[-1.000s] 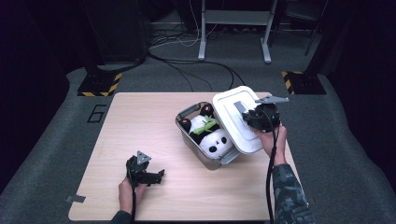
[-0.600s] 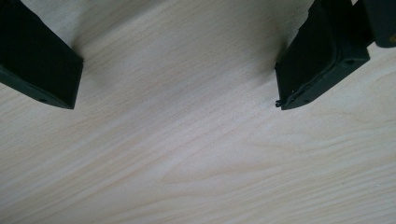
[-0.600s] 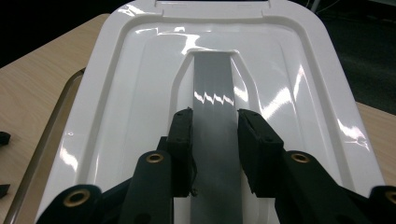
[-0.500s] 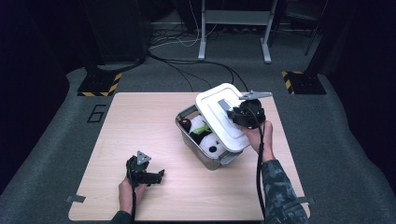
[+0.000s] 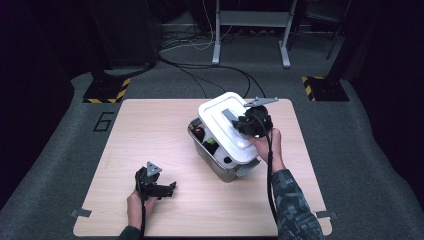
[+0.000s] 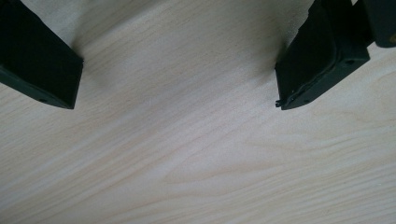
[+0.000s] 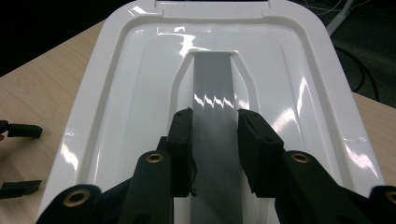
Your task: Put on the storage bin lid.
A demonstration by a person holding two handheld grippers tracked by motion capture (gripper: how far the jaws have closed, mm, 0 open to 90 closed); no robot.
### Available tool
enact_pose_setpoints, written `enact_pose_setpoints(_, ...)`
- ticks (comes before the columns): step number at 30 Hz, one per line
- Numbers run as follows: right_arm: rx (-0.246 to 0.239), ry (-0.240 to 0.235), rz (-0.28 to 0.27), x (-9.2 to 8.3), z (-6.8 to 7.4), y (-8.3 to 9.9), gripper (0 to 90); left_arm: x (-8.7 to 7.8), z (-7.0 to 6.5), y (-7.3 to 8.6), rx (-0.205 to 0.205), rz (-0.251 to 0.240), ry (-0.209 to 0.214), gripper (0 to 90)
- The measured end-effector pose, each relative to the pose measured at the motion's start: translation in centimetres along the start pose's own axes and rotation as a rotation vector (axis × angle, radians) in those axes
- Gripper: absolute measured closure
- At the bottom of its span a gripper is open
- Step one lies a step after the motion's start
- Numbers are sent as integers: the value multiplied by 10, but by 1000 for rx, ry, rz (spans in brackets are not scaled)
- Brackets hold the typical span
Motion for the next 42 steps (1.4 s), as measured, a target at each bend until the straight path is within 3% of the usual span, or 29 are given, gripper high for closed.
enact_pose_setpoints(8,-27,-67,67,21,12,1,668,0,0,0,1,0,0,1)
enact_pose_setpoints(19,-33,-68,146,42,25,8,668,0,0,0,0,-4,-3,1)
enact_pose_setpoints(26,-18,-57,154,44,27,10,669,0,0,0,-3,-7,-4,1)
enact_pose_setpoints(31,32,-88,171,47,27,15,670,1,0,0,-6,-10,-3,1)
enact_pose_setpoints(32,24,-97,179,48,28,17,670,1,-1,-1,-11,-13,-3,1)
enact_pose_setpoints(34,25,-83,178,50,29,18,670,1,-1,0,-11,-12,-3,1)
enact_pose_setpoints(37,63,-109,155,50,26,21,671,1,-1,0,-13,-12,-4,1)
enact_pose_setpoints(42,32,-78,149,49,29,21,669,1,0,-1,-4,-11,-5,1)
Point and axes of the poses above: each handheld gripper's, and its own axes: x roughly forward along the jaws, y roughly out of its underside, z roughly to its left, the point moved 6 cm from there along x, roughly forward along the jaws, and after that the axes turned 7 degrees about -x, right-handed, at the moved point
